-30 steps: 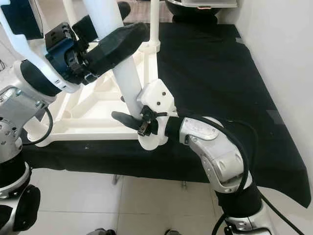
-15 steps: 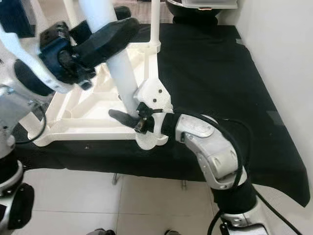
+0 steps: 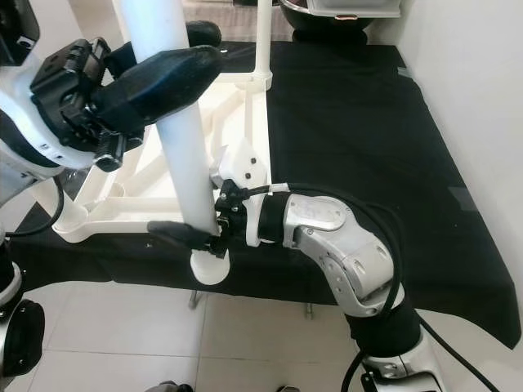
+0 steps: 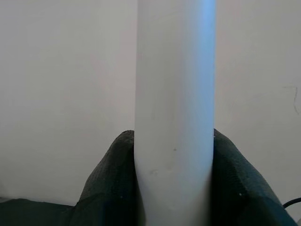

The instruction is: Building children table

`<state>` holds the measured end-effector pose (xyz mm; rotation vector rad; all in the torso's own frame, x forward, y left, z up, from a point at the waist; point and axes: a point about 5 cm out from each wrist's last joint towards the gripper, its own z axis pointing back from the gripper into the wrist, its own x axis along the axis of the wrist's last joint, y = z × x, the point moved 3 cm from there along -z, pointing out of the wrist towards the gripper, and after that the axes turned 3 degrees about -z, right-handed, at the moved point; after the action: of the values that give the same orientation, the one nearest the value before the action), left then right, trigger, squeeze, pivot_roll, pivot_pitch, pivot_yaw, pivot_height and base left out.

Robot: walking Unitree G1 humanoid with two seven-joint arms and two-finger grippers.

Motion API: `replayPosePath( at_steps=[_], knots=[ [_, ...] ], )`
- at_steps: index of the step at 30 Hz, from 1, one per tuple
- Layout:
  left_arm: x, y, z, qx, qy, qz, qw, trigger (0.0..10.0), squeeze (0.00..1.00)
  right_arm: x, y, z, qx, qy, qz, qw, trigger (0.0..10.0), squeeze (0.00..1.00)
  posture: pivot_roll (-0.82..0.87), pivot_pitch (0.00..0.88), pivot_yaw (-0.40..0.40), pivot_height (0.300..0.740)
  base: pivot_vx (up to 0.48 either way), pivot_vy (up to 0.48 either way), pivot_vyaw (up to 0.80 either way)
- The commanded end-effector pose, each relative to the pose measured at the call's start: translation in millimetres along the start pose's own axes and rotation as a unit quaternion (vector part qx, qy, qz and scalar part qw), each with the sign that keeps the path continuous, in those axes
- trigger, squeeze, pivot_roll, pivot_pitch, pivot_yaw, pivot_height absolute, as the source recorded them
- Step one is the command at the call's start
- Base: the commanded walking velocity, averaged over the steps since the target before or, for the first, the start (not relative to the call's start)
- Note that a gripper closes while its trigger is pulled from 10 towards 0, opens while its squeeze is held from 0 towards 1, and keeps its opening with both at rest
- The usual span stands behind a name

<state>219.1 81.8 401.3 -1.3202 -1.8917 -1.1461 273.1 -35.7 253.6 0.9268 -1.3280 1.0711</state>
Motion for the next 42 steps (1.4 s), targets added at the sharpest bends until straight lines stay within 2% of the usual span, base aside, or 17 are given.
replayPosePath(
  at_steps=[1, 4, 15, 25, 26, 33, 38, 39, 40, 41, 42],
  knots=[
    [6, -13.9, -9.3, -0.046, -0.013, -0.008, 0.999, 0.0, 0.0, -17, 3.4, -8.7, -0.001, 0.034, -0.036, 0.999, 0.0, 0.0, 0.03, 0.125, 0.006, 0.74, 0.0, 0.0, 0.0],
    [7, -14.5, -8.3, -0.045, -0.017, -0.005, 0.999, 0.0, 0.0, -22, -3.0, -9.4, -0.023, 0.036, -0.052, 0.998, 0.0, 0.0, 0.03, 0.125, 0.006, 0.74, 0.0, 0.0, 0.0],
    [5, -9.0, -11.0, -0.031, -0.025, -0.003, 0.999, 0.0, 0.0, -15, -9.6, -8.0, -0.045, 0.007, -0.097, 0.994, 0.0, 0.0, 0.02, 0.119, 0.008, 0.74, 0.0, 0.0, 0.0],
    [8, -3.5, -10.5, -0.01, -0.029, -0.015, 0.999, 0.0, 0.0, -16, -16.2, -6.4, -0.067, 0.007, -0.101, 0.993, 0.0, 0.0, 0.02, 0.124, 0.005, 0.74, 0.0, 0.0, 0.0],
    [9, 0.6, -9.4, 0.001, -0.033, -0.014, 0.999, 10.0, 1.0, -14, -20.4, -5.3, -0.078, 0.004, -0.098, 0.992, 0.0, 0.0, 0.02, 0.125, 0.005, 0.74, 0.0, 0.0, 0.0],
    [14, 23.0, -1.4, 0.067, -0.042, -0.02, 0.997, 10.0, 1.0, -3, -38.1, 1.9, -0.117, -0.015, -0.081, 0.99, 0.0, 0.0, 0.02, 0.125, 0.003, 0.74, 0.0, 0.0, 0.0],
    [18, 43.9, 8.2, 0.129, -0.043, -0.03, 0.99, 10.0, 1.0, 6, -57.0, 11.3, -0.165, -0.036, -0.066, 0.983, 0.0, 0.0, 0.02, 0.125, 0.004, 0.74, 0.0, 0.0, 0.0],
    [18, 43.9, 8.2, 0.129, -0.043, -0.03, 0.99, 10.0, 1.0, 6, -57.0, 11.3, -0.165, -0.036, -0.066, 0.983, 0.0, 0.0, 0.02, 0.125, 0.004, 0.74, 0.0, 0.0, 0.0],
    [20, 60.0, 17.8, 0.179, -0.044, -0.039, 0.982, 10.0, 1.0, 11, -70.5, 20.0, -0.203, -0.044, -0.054, 0.977, 0.0, 0.0, 0.02, 0.126, 0.005, 0.74, 0.0, 0.0, 0.0],
    [21, 68.0, 23.5, 0.207, -0.042, -0.045, 0.976, 10.0, 1.0, 14, -77.1, 24.6, -0.223, -0.047, -0.046, 0.973, 0.0, 0.0, 0.02, 0.126, 0.005, 0.74, 0.0, 0.0, 0.0],
    [21, 68.0, 23.5, 0.207, -0.042, -0.045, 0.976, 10.0, 1.0, 14, -77.1, 24.6, -0.223, -0.047, -0.046, 0.973, 0.0, 0.0, 0.02, 0.126, 0.005, 0.74, 0.0, 0.0, 0.0]
  ],
)
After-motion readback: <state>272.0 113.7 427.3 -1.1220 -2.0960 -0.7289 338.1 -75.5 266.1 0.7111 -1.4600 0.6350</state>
